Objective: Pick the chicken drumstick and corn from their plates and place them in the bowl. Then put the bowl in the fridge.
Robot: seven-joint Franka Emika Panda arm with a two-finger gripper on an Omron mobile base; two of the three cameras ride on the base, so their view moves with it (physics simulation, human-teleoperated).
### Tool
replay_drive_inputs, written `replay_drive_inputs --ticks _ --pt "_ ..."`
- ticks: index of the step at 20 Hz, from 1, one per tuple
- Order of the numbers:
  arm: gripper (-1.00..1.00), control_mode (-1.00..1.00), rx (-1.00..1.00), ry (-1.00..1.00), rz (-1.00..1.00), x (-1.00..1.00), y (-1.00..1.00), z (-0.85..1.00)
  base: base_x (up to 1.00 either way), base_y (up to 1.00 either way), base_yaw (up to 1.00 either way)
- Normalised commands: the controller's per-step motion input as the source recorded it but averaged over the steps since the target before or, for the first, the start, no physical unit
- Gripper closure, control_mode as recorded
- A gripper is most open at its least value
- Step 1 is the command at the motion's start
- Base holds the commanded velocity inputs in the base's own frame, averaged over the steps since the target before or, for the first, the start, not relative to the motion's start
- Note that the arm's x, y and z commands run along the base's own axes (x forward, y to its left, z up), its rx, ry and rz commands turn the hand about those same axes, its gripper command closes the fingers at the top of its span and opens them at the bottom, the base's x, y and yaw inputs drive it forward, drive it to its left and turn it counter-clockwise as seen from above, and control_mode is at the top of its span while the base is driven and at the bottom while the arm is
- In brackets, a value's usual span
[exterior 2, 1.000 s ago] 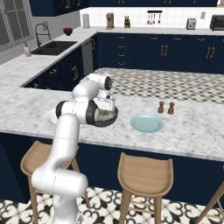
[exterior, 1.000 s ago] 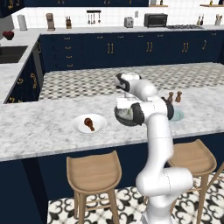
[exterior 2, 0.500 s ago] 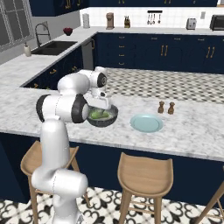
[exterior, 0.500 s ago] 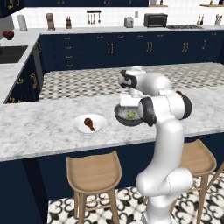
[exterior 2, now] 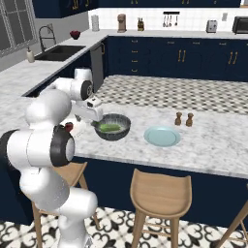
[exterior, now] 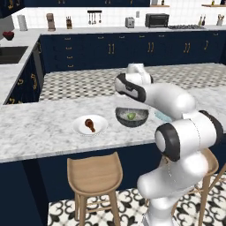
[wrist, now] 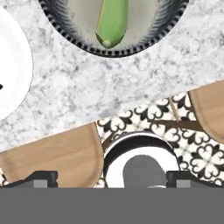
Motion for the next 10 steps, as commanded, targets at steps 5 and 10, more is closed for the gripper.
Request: replay_drive_inputs --ticks 5,10 --pt "-1.0 -1.0 -0.12 -0.18 0.35 -0.1 0.77 0.23 0.0 0.0 0.0" --pt "-1.0 -1.0 0.0 -0.03 0.38 0.04 0.68 0.01 0.0 0.0 0.0"
